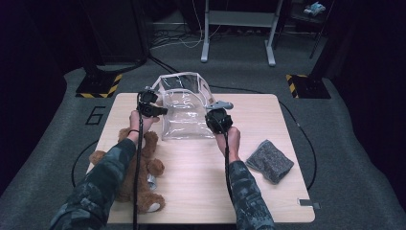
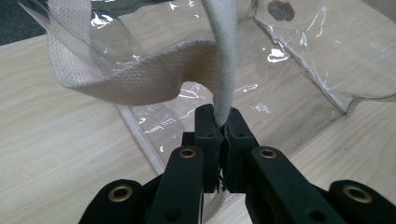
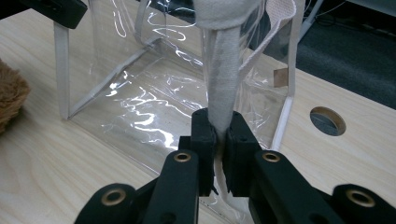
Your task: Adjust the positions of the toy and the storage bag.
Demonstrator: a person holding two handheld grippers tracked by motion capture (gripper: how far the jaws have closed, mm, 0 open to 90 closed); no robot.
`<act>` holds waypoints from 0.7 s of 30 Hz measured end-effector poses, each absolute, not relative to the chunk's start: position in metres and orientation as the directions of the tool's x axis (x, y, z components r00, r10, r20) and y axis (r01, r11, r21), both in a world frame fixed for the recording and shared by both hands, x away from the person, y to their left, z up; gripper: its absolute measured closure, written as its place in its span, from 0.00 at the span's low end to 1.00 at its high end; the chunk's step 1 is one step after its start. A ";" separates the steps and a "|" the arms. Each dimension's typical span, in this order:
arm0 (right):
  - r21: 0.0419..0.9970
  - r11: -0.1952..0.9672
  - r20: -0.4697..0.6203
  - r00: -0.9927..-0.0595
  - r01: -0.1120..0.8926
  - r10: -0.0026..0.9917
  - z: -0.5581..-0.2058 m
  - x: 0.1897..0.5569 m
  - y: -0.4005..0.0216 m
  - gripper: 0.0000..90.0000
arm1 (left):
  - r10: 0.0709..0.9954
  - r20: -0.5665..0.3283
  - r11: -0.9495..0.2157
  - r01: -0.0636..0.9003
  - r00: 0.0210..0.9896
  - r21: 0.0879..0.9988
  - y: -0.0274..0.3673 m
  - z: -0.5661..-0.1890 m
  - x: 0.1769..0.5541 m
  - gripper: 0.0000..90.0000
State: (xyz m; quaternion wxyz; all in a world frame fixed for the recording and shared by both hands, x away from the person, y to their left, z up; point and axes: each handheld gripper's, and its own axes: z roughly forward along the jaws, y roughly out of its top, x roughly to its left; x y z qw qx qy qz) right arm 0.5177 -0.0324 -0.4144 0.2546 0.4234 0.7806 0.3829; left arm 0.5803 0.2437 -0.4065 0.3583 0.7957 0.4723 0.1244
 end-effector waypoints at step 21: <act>0.820 0.279 0.029 -0.523 0.499 0.852 -0.412 0.472 -0.094 0.94 | 0.772 -0.263 -0.296 0.694 0.578 0.656 0.218 -0.403 0.540 0.96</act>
